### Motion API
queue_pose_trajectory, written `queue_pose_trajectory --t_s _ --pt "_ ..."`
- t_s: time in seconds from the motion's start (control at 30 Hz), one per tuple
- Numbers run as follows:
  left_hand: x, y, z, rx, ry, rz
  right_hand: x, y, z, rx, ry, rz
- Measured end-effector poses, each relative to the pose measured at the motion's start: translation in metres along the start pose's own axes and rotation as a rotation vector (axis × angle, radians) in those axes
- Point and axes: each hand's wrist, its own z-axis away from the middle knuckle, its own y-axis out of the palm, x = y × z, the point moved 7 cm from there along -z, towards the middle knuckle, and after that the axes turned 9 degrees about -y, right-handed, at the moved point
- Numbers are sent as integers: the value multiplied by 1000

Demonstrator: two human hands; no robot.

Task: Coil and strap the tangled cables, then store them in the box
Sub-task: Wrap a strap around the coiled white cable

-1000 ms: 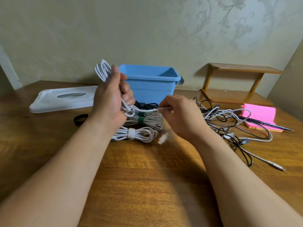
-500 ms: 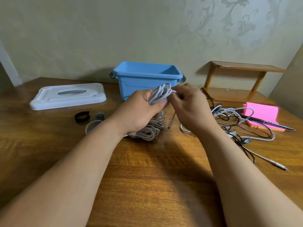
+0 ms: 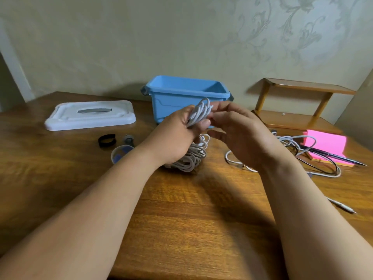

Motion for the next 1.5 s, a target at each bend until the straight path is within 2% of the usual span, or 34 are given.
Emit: queue_pose_trajectory --t_s 0.13,0.2,0.27,0.4,0.53,0.67,0.8,0.87,1.0,1.2,1.33,1.43,1.5 --pt "-25 11 12 12 16 -252 -2 26 2 -63 -64 100" --pt "-28 16 17 62 34 -257 1 33 4 -234 -118 159" --pt "-25 12 24 76 -37 -211 5 35 5 -377 -154 132" --pt "-25 -10 34 -20 -73 -95 21 44 -3 -447 -224 207" --pt "-22 -34 41 -148 -18 -161 26 63 -21 -492 -289 358" --pt "-1 -61 56 -223 -74 -241 10 100 -41 -365 -198 351" --pt "43 -116 69 -360 -241 -23 -14 132 -61 -165 -68 418" --pt "74 -145 76 -479 -312 110 -23 139 -72 -111 -17 608" --pt "109 -170 85 -633 -380 354 -50 161 -91 214 69 1044" --pt "127 -185 84 -817 -422 566 -76 199 -109 430 68 1183" --pt "127 -186 87 -853 -420 484 -101 235 -114 611 52 1465" --pt "122 -183 91 -848 -406 446 -108 243 -116 594 37 1527" --pt "120 -183 94 -835 -417 425 -86 234 -115 459 -19 1329"
